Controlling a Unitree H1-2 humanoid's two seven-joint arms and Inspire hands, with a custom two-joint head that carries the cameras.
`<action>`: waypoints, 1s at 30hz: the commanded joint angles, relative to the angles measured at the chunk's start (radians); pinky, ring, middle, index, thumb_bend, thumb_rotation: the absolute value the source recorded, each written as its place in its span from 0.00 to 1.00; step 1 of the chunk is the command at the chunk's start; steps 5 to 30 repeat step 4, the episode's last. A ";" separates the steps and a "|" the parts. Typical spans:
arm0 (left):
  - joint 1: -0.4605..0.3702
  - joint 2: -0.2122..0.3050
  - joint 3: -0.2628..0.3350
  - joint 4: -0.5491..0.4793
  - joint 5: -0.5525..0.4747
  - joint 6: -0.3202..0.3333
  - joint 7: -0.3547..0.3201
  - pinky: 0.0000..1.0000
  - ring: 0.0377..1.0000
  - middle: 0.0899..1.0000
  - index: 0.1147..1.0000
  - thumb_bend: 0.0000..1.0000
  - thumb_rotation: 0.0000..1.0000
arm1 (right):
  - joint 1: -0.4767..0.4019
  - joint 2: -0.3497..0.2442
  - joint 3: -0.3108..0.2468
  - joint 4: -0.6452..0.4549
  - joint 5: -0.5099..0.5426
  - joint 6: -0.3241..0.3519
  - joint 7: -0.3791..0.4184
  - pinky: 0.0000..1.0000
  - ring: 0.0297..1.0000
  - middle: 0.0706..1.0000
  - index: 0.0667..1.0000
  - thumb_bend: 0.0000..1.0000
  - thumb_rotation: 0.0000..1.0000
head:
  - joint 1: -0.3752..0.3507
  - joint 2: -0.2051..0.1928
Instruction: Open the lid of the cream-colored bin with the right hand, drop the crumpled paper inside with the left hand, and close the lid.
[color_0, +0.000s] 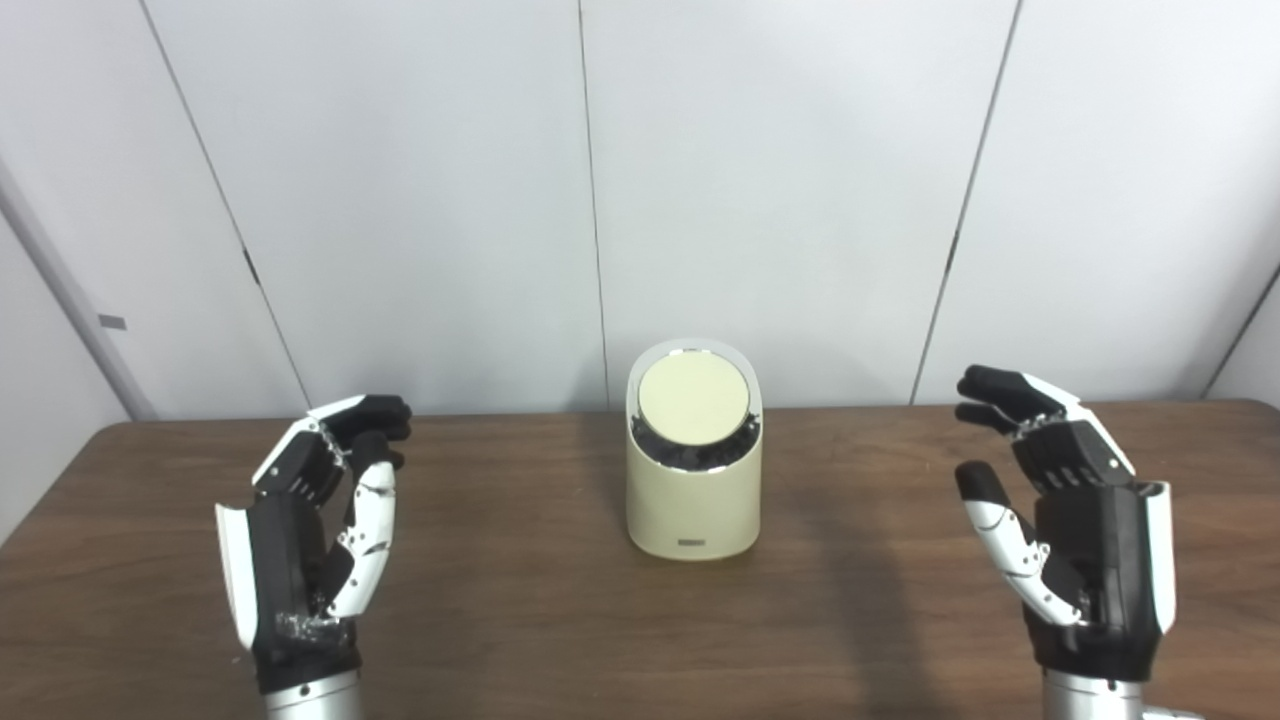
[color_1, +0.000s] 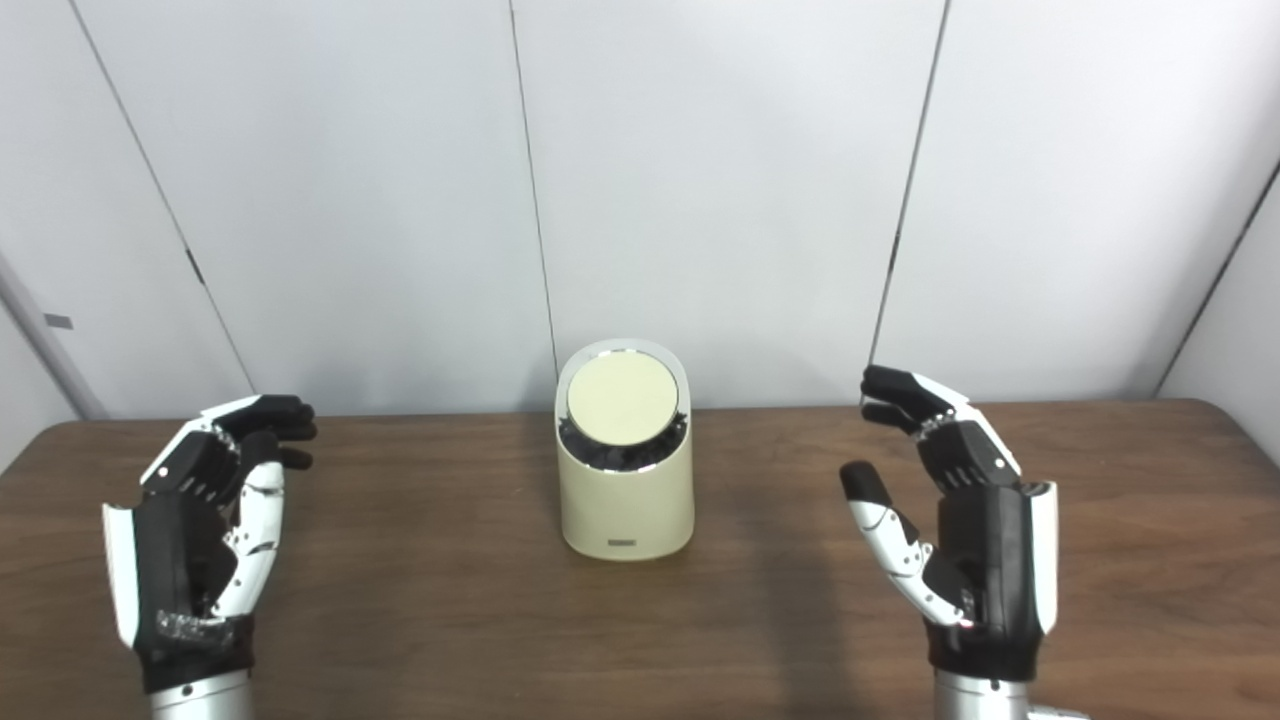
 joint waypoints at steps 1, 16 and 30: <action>-0.015 0.008 -0.001 -0.030 -0.001 -0.006 -0.008 0.50 0.58 0.58 0.55 0.25 0.39 | -0.027 0.008 -0.006 -0.039 -0.008 -0.015 -0.009 0.62 0.70 0.70 0.65 0.27 0.29 | -0.002 0.001; -0.013 0.007 -0.005 -0.024 -0.007 -0.011 -0.014 0.50 0.58 0.58 0.54 0.25 0.38 | -0.022 0.007 -0.007 -0.003 -0.008 -0.019 -0.012 0.66 0.71 0.70 0.65 0.31 0.35 | -0.003 0.002; -0.013 0.007 -0.005 -0.024 -0.007 -0.011 -0.014 0.50 0.58 0.58 0.54 0.25 0.38 | -0.022 0.007 -0.007 -0.003 -0.008 -0.019 -0.012 0.66 0.71 0.70 0.65 0.31 0.35 | -0.003 0.002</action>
